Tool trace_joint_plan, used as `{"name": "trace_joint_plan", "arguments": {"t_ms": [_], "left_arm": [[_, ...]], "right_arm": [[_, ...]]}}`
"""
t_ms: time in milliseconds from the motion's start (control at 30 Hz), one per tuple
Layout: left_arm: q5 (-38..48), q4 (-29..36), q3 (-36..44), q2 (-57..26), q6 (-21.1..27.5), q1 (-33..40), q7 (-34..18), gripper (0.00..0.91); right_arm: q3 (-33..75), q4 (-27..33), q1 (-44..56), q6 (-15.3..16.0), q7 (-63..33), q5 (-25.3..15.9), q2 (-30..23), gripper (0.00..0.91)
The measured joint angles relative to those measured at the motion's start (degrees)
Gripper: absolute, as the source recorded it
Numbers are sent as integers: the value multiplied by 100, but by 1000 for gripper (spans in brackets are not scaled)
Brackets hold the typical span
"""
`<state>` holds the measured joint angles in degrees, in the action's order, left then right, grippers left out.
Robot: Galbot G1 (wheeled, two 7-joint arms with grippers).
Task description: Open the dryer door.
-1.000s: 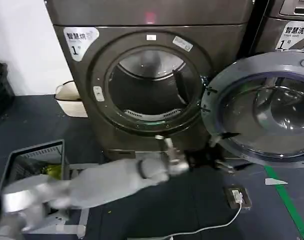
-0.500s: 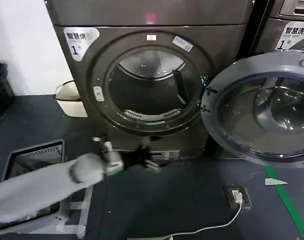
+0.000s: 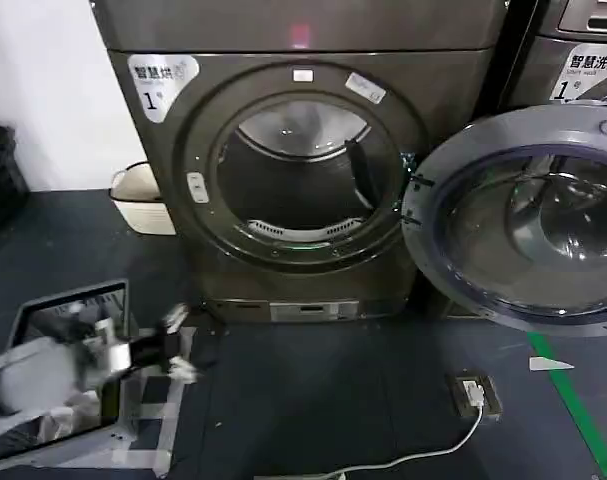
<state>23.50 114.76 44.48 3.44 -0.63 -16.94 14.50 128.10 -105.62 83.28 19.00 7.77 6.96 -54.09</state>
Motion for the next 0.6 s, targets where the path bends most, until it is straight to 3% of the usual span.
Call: {"name": "trace_joint_plan", "arguments": {"t_ms": [233,600], "left_arm": [[-414,-8,-10,-910,134,-148,103,907],[-640,-516,-16,-1413,487,-195,680,907]], "right_arm": [[-34,96,-24,-66,11,-75,-1,907],[-41,150,30,-108,76,-65,-46,907]]}}
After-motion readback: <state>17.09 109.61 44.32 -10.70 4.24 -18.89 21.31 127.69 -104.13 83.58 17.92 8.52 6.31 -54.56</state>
